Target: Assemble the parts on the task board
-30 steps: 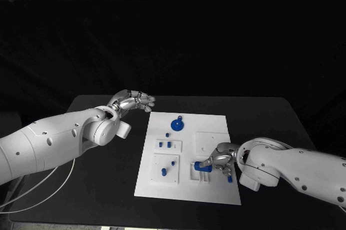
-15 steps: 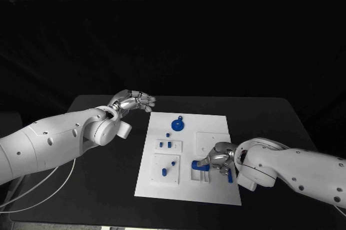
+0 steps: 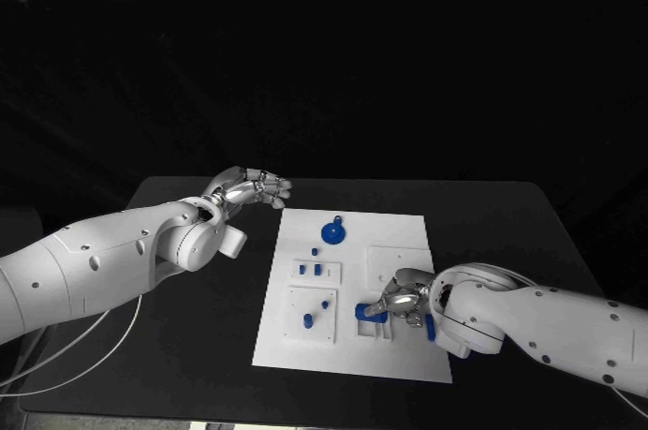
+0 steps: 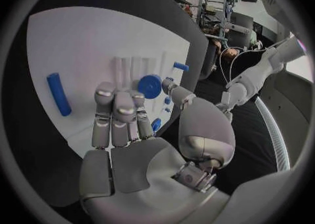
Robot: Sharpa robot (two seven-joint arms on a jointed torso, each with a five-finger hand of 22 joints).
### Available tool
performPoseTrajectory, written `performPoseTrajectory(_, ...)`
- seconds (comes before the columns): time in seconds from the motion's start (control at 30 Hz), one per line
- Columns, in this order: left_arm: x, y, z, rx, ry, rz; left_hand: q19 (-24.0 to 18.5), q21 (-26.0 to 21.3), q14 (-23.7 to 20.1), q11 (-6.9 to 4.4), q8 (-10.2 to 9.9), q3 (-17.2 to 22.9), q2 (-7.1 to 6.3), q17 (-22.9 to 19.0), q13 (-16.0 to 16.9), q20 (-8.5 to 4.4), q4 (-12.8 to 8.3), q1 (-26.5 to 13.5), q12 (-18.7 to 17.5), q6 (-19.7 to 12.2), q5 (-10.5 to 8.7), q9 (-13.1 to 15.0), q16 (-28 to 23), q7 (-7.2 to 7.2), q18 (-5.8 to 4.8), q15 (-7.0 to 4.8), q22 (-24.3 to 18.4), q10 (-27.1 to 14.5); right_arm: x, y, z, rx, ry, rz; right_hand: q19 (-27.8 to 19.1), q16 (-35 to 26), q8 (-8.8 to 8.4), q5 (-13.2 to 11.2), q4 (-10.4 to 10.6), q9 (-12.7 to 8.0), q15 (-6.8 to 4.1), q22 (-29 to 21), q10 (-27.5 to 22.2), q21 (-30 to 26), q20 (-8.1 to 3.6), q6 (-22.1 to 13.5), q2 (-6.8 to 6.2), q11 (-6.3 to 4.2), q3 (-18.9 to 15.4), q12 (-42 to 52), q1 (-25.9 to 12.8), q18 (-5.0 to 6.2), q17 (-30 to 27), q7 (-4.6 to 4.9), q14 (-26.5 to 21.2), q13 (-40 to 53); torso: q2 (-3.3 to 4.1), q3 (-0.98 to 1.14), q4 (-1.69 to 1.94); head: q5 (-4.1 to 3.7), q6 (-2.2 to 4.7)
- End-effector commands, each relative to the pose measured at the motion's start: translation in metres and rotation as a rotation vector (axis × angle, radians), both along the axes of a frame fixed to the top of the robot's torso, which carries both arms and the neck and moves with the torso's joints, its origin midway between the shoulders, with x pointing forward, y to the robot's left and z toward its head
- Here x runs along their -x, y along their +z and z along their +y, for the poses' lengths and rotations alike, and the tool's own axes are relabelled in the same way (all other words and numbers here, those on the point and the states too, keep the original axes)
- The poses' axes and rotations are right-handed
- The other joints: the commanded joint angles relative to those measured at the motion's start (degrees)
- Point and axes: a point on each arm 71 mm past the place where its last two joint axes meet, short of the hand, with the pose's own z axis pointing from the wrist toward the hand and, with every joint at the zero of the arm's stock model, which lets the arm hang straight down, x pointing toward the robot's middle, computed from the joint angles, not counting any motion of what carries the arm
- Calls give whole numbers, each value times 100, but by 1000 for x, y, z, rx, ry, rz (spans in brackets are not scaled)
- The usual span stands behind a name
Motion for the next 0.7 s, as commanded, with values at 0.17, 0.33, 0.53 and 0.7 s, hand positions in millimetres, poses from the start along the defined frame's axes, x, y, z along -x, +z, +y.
performPoseTrajectory(0.17, 1, 1, -1, 15, -16, -7, 2, -34, -3, -12, -17, -39, 25, 15, -4, 11, -13, -27, -24, -39, -5, -7, -34, -2, -7, 42, 8, -32, -1, -1, 0, 69, 71, -75, 6, -13, 7, -25, -27, 0, -49, 91, 39, 21, -46, 40, -46, -12, 6, -26, -35, 260, 9, 7, 0, 10, -5, -3, -3, 9, -19)
performPoseTrajectory(0.33, 1, 2, -2, 16, -19, -8, 5, -37, -2, -12, -17, -34, 38, 20, -4, 11, -15, -17, -24, -38, -1, -8, -39, -3, -6, 42, 9, -31, -1, -3, -1, 78, 78, -63, 3, -22, -3, -24, -24, -3, -48, 87, 37, 17, -46, 33, -83, -10, 17, -42, -44, 260, 9, 9, -3, 15, -4, -4, 1, 9, -18)
performPoseTrajectory(0.53, 1, 2, -1, 15, -17, -8, 6, -39, -2, -11, -17, -36, 36, 22, -4, 12, -15, -18, -24, -39, -2, -9, -42, -2, -7, 42, 10, -32, 3, -5, 1, 76, 99, -36, 7, -37, -21, -25, 28, -6, -45, 77, 39, 11, -43, 32, -267, -6, 14, -74, -111, 260, 13, 13, -1, 31, -3, -4, -3, 10, -22)
performPoseTrajectory(0.7, 1, 1, -1, 15, -17, -8, 7, -41, -1, -11, -17, -39, 34, 25, -4, 13, -15, -20, -25, -39, -2, -9, -44, -1, -7, 43, 10, -32, 6, -5, 2, 77, 116, -16, 24, -55, -44, -24, 247, -8, -42, 63, 46, 0, -36, 26, -645, -2, -35, -112, -319, 260, 19, 17, 5, 54, -4, -2, 1, 17, -24)
